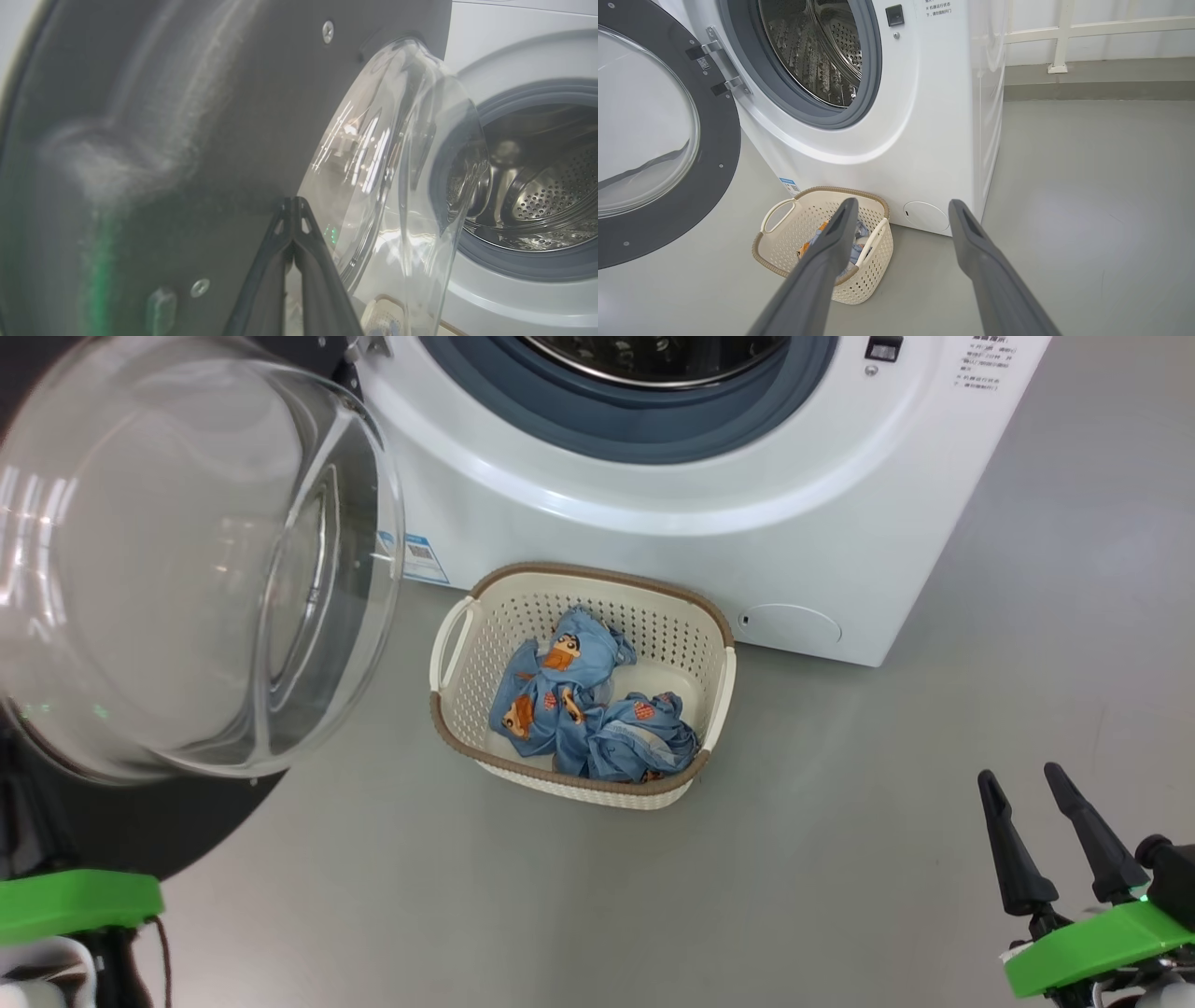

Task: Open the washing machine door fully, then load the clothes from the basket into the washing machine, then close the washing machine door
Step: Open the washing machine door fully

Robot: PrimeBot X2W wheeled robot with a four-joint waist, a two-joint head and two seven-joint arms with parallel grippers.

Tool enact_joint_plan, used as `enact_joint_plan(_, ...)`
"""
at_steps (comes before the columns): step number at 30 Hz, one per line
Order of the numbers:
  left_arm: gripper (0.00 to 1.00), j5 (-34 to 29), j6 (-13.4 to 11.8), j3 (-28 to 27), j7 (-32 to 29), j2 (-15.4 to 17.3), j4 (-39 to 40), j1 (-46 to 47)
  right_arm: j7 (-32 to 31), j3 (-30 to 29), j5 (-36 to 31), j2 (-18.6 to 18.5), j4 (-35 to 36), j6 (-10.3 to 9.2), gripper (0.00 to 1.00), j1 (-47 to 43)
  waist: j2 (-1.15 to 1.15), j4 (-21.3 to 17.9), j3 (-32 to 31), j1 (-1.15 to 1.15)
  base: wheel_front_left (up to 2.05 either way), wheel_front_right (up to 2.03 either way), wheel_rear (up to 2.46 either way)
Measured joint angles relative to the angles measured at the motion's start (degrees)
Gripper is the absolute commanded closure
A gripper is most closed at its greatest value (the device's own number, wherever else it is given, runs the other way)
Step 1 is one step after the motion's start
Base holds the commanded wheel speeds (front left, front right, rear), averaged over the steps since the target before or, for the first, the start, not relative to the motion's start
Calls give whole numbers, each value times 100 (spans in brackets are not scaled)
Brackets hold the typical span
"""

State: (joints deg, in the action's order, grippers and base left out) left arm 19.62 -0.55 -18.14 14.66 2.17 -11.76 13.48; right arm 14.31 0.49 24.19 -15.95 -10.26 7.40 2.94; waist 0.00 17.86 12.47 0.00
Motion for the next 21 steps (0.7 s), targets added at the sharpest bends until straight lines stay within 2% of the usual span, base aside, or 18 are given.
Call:
enact_joint_plan(10, 100, -226, 142, -737, 0, 111, -477, 431, 0, 24, 0, -60, 25, 0, 0, 207, 0, -8, 273, 0, 0, 0, 0)
enact_joint_plan(17, 100, -488, 189, -1169, 1, 354, -936, 854, 0, 46, 0, -119, 65, 0, 0, 335, 0, -8, 507, 0, 0, 0, 0)
enact_joint_plan(21, 100, -600, 234, -1408, 3, 622, -1413, 1267, 0, 63, 0, -199, 93, 0, 0, 481, 0, -12, 715, 0, 0, 0, 0)
